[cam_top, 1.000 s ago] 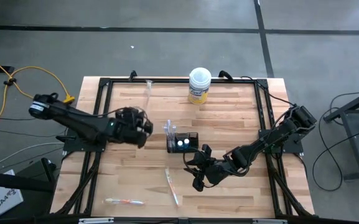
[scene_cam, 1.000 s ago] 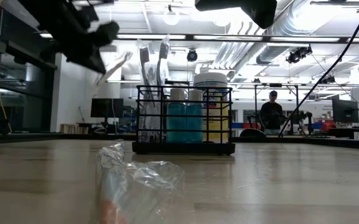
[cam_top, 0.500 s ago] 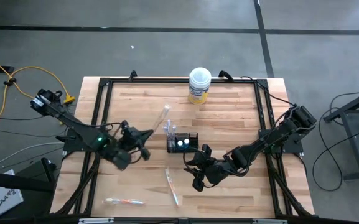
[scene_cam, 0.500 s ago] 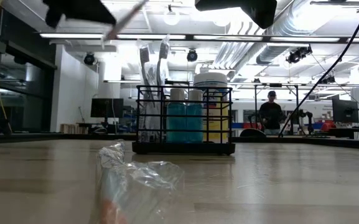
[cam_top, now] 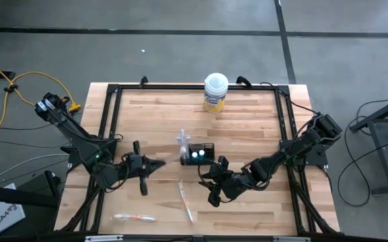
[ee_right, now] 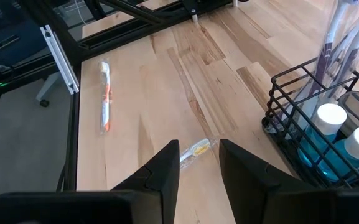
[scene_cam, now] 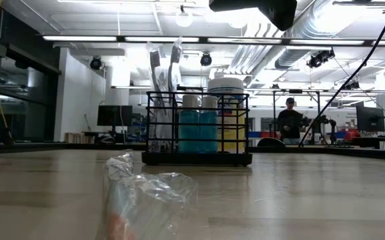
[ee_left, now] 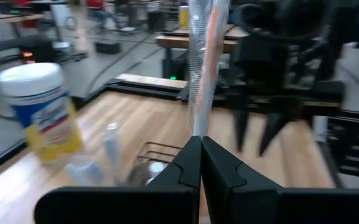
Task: Pick & Place toothbrushing station
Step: Put the top orange toothbrush into the wire organizer
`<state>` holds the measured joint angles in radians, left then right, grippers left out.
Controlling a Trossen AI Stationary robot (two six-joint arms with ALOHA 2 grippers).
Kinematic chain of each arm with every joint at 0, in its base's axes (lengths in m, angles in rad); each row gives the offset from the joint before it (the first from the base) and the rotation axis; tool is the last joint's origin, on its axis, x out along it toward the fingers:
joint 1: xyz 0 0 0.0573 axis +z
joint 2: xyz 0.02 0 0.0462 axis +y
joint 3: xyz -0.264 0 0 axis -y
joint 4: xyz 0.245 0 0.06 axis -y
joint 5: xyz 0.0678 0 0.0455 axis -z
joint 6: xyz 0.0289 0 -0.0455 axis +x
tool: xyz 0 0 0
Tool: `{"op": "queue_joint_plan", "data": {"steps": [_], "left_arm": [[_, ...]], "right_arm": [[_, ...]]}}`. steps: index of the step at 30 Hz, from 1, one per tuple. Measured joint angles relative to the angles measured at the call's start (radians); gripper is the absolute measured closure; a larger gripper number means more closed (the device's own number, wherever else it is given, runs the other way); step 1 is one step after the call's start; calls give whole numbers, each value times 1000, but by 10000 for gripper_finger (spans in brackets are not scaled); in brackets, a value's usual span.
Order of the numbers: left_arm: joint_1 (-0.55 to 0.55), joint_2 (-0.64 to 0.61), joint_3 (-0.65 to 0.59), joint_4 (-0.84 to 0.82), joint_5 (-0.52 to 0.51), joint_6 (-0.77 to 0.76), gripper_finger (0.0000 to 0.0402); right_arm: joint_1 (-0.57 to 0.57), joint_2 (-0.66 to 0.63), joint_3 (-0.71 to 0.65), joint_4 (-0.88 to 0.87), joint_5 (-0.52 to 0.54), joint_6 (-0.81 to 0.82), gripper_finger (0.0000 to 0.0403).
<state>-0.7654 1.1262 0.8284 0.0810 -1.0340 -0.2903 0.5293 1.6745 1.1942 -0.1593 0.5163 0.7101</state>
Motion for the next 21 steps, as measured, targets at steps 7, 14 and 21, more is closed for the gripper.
{"op": "queue_joint_plan", "data": {"steps": [7,14,21], "left_arm": [[19,33,0,16,82,7,401],[38,80,0,48,158,7,401],[39,124,0,96,175,24,401]], "right_arm": [[0,0,0,0,0,0,298],[-4,0,0,2,0,-2,298],[-36,0,0,27,7,-6,298]]}}
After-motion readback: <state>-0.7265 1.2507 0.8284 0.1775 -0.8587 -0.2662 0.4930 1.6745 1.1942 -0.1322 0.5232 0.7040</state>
